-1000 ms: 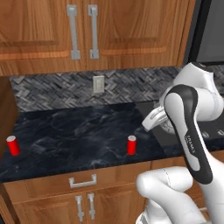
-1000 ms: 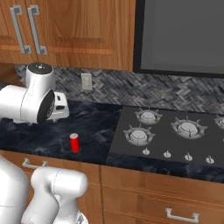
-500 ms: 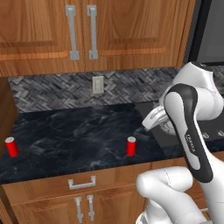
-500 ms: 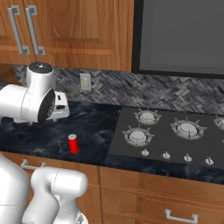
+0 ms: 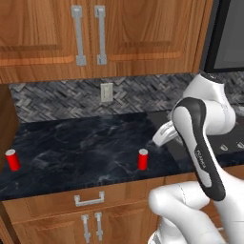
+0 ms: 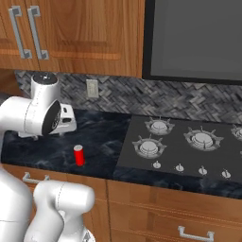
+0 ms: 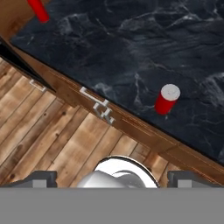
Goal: Four empty soda cans are scattered around the kitchen. Gather all the cans and cluster them next to the stove for recycling.
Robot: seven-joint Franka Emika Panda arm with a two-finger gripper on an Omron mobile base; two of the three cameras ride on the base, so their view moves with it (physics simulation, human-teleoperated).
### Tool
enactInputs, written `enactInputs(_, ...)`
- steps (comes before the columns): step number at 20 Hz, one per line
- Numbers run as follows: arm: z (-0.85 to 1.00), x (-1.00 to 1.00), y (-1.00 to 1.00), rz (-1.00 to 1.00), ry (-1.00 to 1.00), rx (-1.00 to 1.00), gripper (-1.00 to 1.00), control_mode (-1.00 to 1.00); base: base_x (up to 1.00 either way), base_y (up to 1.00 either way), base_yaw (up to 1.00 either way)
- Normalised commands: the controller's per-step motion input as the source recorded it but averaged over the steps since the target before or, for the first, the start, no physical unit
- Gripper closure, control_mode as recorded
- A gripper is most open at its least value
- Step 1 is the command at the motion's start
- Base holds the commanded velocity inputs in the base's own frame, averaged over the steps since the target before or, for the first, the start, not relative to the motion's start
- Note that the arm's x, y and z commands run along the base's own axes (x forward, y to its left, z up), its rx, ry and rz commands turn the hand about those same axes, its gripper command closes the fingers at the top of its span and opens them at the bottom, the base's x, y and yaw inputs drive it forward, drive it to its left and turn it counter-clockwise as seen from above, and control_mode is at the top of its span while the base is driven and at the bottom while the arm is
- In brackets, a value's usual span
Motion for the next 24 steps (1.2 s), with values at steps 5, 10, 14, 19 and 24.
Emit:
enactInputs(5, -0.31, 0.16, 0.00, 0.00, 0.05, 0.00, -1.00, -1.00, 0.00, 0.00, 0.00)
enactInputs(10, -0.29, 0.34, 0.00, -0.01, 0.07, -0.02, -1.00, -1.00, 0.00, 0.00, 0.00)
enactInputs(14, -0.25, 0.45, -0.06, -0.04, 0.06, -0.04, -1.00, -1.00, 0.00, 0.00, 0.00)
enactInputs(19, -0.26, 0.54, -0.10, -0.07, 0.08, -0.04, -1.00, -1.00, 0.00, 0.00, 0.00)
enactInputs(24, -0.36, 0.44, -0.02, -0.05, 0.07, -0.01, -1.00, -1.00, 0.00, 0.00, 0.00)
